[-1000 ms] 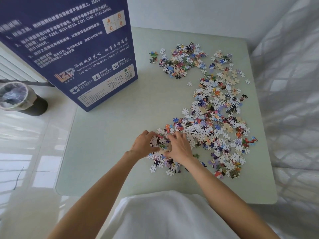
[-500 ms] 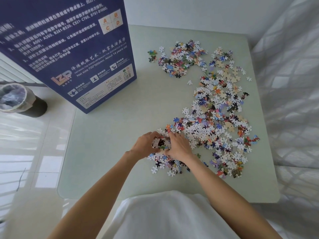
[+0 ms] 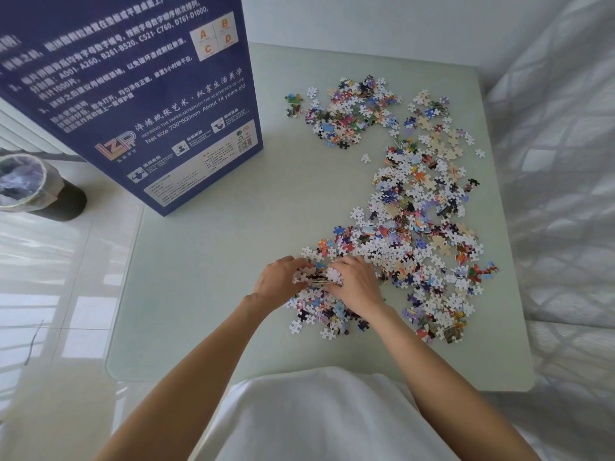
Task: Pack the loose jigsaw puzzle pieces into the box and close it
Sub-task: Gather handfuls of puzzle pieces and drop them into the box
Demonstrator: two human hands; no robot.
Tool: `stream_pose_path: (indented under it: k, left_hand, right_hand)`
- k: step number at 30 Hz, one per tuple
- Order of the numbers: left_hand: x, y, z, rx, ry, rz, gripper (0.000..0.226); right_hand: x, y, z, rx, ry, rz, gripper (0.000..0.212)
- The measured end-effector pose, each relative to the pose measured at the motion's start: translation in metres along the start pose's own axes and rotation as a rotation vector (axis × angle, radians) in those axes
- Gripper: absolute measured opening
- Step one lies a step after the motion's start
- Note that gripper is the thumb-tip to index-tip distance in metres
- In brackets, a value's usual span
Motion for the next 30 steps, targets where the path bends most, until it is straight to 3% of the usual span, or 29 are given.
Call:
stream_pose_path:
  k: [12,21,30]
  left_hand:
    - [-0.018,0.019,-0.005,-0.19,-0.136,-0.179,0.038]
    - [-0.067,0.009,-0.034,-0.021,-0.378,-0.163,0.021]
    - [-0.195,-0.038,-0.062,0.238,-0.645,-0.079,0.019]
  right_hand:
    - [-0.019,-0.005,-0.003,0.061,-0.032,0.192,0.049]
    - [-0.044,0.001,0.0,0.049,0.014,0.26,0.052]
    - [-0.139,0.046,0.014,-0.141,-0.046,0.364,0.052]
Point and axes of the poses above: each hand's wrist, its own z-axis towards the middle knuckle, its own x-axis out of the palm, y = z × x, the point moved 3 cm from there along z, towards the middle knuckle, and after that the axes turned 4 degrees about -z, right-handed, at the moved point
